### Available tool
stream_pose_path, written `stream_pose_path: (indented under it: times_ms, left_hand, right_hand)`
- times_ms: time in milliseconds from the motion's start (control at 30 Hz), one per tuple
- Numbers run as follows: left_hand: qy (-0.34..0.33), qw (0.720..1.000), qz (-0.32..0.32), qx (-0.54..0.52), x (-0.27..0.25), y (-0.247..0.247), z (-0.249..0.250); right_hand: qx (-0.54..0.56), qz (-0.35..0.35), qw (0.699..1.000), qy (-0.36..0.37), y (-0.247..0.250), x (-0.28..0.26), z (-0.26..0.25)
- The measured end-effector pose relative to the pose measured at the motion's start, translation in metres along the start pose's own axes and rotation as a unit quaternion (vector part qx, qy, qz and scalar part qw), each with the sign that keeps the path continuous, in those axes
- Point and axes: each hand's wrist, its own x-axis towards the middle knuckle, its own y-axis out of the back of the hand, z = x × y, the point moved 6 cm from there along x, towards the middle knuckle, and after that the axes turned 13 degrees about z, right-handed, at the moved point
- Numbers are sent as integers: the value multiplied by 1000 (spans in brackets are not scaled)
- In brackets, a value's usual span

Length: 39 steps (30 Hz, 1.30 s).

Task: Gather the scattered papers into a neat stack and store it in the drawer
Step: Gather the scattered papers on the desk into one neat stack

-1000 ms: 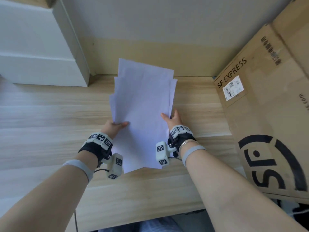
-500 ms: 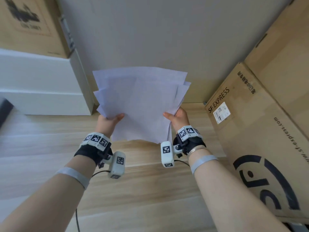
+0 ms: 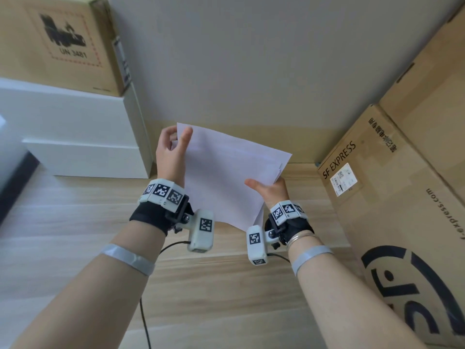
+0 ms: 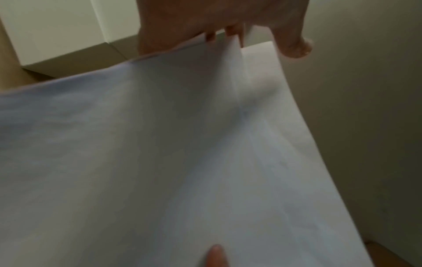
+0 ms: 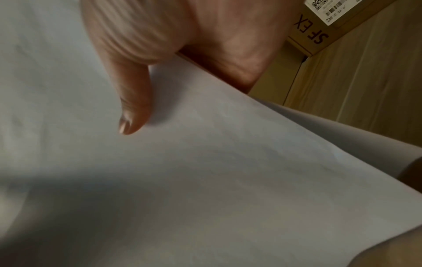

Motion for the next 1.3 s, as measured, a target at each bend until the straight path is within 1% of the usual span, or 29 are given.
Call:
stream_pose_path:
  times_ms: [67, 200, 267, 333, 400, 467, 533, 600, 700, 767, 800, 867, 933, 1033, 1100, 1200, 1233, 1300]
  left_hand:
    - [-2, 1000, 17, 9, 4, -5, 4]
    - [15, 998, 43, 40, 12, -6, -1]
    - [29, 997, 61, 35, 16, -1, -8]
    - [47, 997, 62, 24, 16, 3, -17]
    - [68, 997, 38, -1, 12, 4, -27]
    - [74, 997, -7, -4, 6, 3, -37]
    - [60, 997, -38, 16, 2, 6, -46]
    - [64, 995, -61, 45, 1, 11, -56]
    - [117, 986, -93, 75, -2, 19, -77]
    - [128, 982, -95, 103, -5, 24, -87]
    - [125, 982, -94, 106, -5, 25, -89]
    - [117, 984, -88, 97, -5, 26, -90]
    - [107, 987, -83, 83, -6, 24, -89]
    - [86, 991, -79, 70, -9, 21, -84]
    - [71, 993, -75, 60, -10, 20, -79]
    - [44, 994, -81, 63, -8, 20, -75]
    - [36, 993, -88, 68, -8, 19, -74]
    - [24, 992, -96, 80, -8, 17, -73]
  right_hand:
    - [-3, -3, 1000, -1, -1, 0, 0]
    - [-4, 1, 1000, 2, -1, 0, 0]
    - [-4, 3, 1000, 1, -1, 0, 1]
    - [-8, 3, 1000, -2, -2, 1, 3]
    - [-7, 0, 1000, -8, -4, 0, 7]
    - [-6, 2, 1000, -15, -5, -2, 9]
    - [-4, 23, 1000, -21, -4, -3, 12]
    - [14, 47, 998, -24, -2, -4, 13]
    - [25, 49, 998, -26, -3, -4, 13]
    - [27, 52, 998, -10, -4, -3, 6]
    - [36, 68, 997, 3, -3, -1, -1]
    - [46, 101, 992, 56, -2, 4, -20]
    - [56, 115, 987, 94, -3, 6, -41]
    - [54, 119, 986, 99, -6, 10, -54]
    - [34, 142, 982, 116, -5, 13, -54]
    - [55, 173, 974, 138, 5, 15, -51]
    - [62, 172, 973, 142, 8, 16, -50]
    - [77, 147, 975, 147, 10, 14, -49]
